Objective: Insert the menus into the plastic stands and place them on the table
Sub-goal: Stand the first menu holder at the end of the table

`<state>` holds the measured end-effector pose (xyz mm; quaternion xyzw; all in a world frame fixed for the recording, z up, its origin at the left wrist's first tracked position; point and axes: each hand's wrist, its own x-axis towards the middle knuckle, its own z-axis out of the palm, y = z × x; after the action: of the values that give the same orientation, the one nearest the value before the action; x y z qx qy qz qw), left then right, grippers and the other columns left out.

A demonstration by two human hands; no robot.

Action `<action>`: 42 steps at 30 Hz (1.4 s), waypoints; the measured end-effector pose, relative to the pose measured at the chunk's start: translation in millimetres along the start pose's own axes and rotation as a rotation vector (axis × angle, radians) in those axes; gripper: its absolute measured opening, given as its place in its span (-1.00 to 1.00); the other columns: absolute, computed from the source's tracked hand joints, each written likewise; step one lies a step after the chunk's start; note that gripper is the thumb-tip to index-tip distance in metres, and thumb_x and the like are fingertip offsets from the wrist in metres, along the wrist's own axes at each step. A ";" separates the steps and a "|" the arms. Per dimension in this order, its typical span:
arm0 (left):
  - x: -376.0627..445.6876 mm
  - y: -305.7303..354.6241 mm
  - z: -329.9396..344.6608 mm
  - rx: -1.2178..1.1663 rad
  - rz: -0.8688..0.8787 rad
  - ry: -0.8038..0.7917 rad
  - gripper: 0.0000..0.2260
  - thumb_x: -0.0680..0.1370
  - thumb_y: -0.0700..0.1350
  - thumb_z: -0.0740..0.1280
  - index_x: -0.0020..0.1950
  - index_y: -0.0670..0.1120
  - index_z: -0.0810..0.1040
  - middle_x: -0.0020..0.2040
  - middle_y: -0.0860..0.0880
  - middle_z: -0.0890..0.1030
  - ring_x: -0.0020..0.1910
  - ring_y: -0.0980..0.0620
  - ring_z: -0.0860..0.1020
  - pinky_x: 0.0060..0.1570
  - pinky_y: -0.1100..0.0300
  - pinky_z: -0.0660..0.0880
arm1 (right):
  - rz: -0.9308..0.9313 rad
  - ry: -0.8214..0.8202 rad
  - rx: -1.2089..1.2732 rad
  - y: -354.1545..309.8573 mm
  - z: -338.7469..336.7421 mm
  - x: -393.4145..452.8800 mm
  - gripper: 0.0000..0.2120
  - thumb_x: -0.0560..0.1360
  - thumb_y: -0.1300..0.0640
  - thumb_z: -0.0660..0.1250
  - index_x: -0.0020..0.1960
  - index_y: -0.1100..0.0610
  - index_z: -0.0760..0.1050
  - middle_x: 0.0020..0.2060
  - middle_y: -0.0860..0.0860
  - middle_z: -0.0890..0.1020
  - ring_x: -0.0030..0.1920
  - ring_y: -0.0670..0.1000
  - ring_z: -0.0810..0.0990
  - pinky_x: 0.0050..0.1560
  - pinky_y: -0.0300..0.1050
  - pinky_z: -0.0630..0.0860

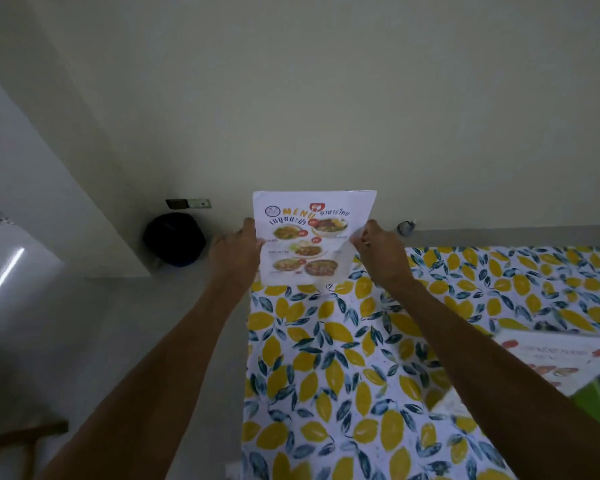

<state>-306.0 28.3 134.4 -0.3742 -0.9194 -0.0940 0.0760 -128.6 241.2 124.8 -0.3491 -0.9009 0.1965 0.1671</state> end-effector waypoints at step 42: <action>84.6 -43.9 63.5 -0.359 -0.017 -0.261 -0.59 0.56 0.06 0.35 0.26 -0.17 0.38 0.17 -0.18 0.54 0.10 -0.22 0.57 -0.06 -0.05 0.50 | 0.240 -0.363 -0.049 -1.2 65.0 65.0 -0.58 0.52 0.03 0.35 0.26 0.25 0.39 0.14 0.22 0.62 0.15 0.27 0.59 0.15 0.15 0.55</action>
<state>-401.1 69.1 85.4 -0.3832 -0.8930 -0.2077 -0.1124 -203.3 270.1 79.6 -0.4167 -0.8727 0.2526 -0.0312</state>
